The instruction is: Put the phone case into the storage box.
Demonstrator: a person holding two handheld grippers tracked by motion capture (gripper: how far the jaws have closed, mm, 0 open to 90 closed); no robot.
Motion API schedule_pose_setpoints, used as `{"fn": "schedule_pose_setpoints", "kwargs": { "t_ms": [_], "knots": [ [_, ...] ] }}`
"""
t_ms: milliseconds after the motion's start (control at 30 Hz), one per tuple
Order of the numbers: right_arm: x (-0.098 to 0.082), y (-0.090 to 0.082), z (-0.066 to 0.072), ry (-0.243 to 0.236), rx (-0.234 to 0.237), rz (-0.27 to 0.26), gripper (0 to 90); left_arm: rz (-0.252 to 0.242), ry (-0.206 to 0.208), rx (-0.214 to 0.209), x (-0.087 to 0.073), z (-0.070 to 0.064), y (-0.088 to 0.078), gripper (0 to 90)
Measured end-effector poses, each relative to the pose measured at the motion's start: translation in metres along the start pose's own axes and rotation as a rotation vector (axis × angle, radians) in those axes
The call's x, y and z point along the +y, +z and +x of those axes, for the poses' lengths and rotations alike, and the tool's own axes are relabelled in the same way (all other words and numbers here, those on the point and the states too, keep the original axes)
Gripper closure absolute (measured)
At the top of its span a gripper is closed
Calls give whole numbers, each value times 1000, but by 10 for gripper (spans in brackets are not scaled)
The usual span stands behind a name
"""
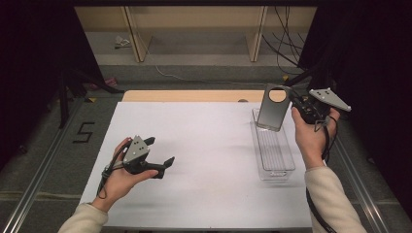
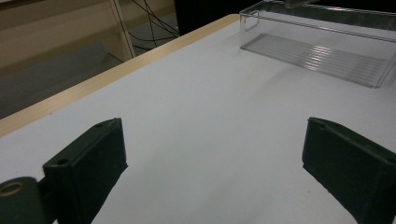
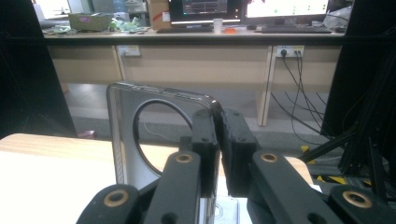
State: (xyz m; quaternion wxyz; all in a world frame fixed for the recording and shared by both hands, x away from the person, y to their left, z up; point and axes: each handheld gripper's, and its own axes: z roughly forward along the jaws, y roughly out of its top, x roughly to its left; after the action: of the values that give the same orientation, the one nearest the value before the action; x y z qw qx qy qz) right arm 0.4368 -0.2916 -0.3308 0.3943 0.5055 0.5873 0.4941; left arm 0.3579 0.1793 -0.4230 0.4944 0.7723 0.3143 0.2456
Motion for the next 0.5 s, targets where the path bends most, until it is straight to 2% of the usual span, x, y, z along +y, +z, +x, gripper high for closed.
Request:
{"fn": "schedule_pose_setpoints", "kwargs": {
  "t_ms": [500],
  "knots": [
    [-1, 5, 1, -24, -11, 4, 852, 3, -1, 3, -1, 1, -2, 58]
  ]
}}
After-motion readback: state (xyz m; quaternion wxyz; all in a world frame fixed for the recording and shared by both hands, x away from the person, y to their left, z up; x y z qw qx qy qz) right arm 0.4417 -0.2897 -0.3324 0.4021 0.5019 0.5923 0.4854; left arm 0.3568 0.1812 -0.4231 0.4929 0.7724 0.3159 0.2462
